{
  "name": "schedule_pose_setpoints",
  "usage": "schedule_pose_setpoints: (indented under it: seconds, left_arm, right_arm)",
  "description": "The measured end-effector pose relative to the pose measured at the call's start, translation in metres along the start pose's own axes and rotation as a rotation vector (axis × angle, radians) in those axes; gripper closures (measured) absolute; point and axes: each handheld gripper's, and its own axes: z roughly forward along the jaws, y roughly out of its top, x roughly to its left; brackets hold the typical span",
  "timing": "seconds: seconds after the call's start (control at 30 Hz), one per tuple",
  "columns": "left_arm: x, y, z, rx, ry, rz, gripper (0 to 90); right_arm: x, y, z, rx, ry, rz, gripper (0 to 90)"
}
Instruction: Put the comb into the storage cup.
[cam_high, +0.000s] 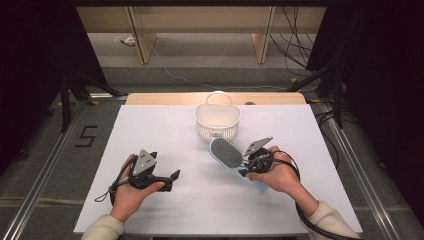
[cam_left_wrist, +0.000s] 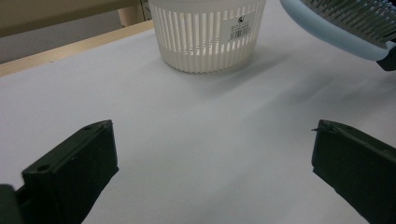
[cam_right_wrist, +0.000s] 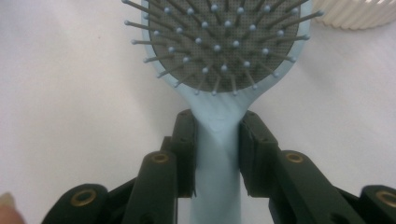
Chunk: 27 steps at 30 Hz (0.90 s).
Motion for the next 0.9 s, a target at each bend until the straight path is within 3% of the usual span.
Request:
schedule_pose_setpoints:
  seconds: [0.53, 0.9]
  left_arm:
    - [0.0003, 0.0002, -0.0004, -0.001, 0.003, 0.002, 0.0]
    - [0.0004, 0.0003, -0.0005, -0.003, 0.003, 0.002, 0.0]
  right_arm:
    - [0.0010, -0.0052, -0.0050, -0.099, 0.010, 0.003, 70.7]
    - [-0.0012, -0.0055, -0.0094, -0.181, -0.019, 0.013, 70.7]
